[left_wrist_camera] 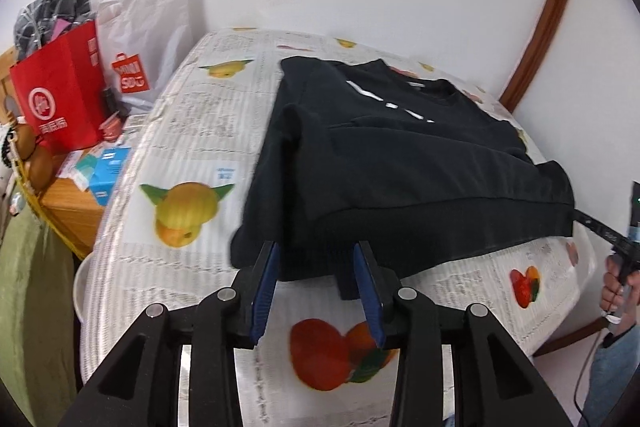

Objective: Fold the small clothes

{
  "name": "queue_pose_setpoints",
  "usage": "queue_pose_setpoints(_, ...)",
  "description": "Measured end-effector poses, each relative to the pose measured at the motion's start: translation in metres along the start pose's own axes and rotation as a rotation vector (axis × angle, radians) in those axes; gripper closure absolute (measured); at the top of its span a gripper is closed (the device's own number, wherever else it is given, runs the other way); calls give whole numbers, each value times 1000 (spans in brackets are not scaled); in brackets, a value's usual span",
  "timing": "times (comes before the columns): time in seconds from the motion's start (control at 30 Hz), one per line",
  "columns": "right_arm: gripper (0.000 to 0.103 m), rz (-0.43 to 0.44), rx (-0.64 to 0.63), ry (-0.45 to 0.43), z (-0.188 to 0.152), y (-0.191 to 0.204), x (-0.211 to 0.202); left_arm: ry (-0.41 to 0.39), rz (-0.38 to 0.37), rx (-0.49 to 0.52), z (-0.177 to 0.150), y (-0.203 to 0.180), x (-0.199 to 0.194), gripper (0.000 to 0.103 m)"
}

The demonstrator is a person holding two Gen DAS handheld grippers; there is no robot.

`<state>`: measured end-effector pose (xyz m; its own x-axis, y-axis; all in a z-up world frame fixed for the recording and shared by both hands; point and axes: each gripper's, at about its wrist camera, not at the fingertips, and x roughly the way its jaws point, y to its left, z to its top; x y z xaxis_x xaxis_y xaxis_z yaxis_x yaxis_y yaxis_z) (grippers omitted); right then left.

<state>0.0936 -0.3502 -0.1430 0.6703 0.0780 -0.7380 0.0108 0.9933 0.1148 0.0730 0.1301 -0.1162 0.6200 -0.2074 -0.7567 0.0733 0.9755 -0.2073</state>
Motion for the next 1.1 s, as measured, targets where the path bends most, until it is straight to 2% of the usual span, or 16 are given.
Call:
queue_pose_setpoints(0.23, 57, 11, 76, 49, -1, -7, 30, 57, -33, 12, 2, -11, 24, 66)
queue_pose_setpoints(0.43, 55, -17, 62, 48, -4, 0, 37, 113, -66, 0, 1, -11, 49, 66)
queue_pose_setpoints(0.53, 63, -27, 68, 52, -3, 1, 36, 112, -80, -10, 5, -11, 49, 69)
queue_pose_setpoints(0.57, 81, -18, 62, 52, -2, 1, 35, 109, -86, -14, 6, -11, 47, 74)
queue_pose_setpoints(0.6, 86, -18, 53, 47, -1, 3, 31, 104, -84, -11, 8, -12, 45, 83)
queue_pose_setpoints(0.67, 96, 5, 39, 22, 2, 4, 22, 86, -71, 18, 10, -17, 39, 90)
queue_pose_setpoints(0.87, 98, 66, 61, -75, 17, 4, -8, 1, -76, 39, 27, -26, 10, 95)
queue_pose_setpoints(1.1, 98, 155, 126, -158, 51, 3, -33, -77, -88, 59, 68, -35, -7, 96)
